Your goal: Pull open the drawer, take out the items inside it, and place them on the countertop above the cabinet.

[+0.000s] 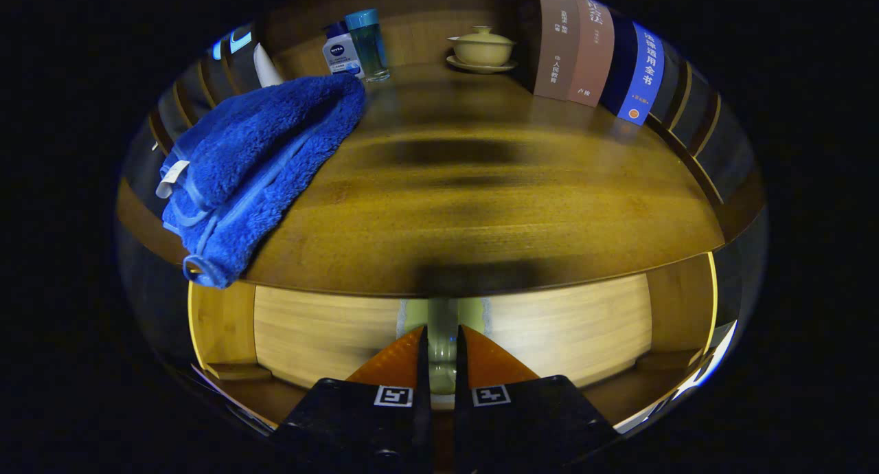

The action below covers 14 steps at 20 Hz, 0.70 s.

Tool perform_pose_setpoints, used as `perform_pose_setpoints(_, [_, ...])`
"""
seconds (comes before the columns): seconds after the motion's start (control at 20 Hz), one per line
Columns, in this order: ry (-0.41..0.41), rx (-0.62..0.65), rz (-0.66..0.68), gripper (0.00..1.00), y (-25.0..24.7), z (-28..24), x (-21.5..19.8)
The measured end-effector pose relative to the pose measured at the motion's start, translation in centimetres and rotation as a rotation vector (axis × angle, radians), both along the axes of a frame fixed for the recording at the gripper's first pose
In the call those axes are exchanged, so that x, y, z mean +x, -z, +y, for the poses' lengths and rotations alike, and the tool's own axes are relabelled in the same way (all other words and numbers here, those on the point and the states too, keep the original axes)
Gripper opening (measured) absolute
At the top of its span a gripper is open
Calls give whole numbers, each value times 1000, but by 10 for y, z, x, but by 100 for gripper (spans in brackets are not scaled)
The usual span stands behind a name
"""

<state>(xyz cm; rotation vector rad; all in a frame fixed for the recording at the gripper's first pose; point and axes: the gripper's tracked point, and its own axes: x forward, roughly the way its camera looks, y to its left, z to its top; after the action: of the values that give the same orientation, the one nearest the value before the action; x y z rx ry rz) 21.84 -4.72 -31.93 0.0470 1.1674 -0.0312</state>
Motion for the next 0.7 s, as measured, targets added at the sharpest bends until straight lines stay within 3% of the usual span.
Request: perform_pose_setpoints(0.7, [13,76,36,16,-82,-14,-21])
